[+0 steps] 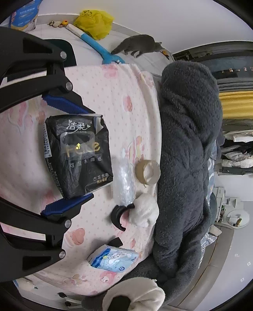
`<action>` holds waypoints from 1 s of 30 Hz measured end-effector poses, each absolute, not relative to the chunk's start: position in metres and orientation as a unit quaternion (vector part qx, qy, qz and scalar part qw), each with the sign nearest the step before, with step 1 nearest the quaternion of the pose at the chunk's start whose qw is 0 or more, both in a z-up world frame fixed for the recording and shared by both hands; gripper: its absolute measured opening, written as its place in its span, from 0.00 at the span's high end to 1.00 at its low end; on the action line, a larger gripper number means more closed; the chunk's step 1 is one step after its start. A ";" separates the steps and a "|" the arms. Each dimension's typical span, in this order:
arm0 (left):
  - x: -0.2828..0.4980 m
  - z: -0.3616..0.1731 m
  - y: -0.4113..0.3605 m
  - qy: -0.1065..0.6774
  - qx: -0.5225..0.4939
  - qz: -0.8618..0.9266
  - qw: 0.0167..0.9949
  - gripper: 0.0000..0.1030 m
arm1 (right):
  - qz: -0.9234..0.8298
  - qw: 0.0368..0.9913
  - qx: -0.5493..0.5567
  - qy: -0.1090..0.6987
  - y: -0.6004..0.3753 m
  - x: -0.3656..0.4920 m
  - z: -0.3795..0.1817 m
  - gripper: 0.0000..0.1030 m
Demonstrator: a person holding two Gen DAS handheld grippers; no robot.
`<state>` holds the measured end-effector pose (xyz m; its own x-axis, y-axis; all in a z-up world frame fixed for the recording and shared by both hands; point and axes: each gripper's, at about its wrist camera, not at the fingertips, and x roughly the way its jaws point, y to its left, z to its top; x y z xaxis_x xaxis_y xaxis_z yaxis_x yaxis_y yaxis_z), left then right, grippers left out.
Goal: Collect trash
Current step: 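Carry the tissue wad and black snack bag toward the green bin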
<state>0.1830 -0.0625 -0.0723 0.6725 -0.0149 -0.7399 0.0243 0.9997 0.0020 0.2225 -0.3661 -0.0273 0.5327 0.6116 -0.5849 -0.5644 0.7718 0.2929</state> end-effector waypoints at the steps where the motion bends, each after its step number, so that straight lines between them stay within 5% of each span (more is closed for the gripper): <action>1: 0.182 -0.071 -0.060 0.404 0.004 -0.011 0.915 0.24 | 0.338 0.874 0.033 0.349 -0.363 0.223 -0.027 0.61; 30: 0.156 -0.073 0.067 0.402 -0.019 0.004 0.916 0.24 | 0.398 0.839 -0.008 0.371 -0.215 0.227 -0.024 0.61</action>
<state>0.1560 0.0674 -0.0728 0.6772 -0.0078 -0.7357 -0.0229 0.9992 -0.0316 0.2274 -0.2149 -0.0237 0.4080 0.6619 -0.6289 -0.6739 0.6831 0.2817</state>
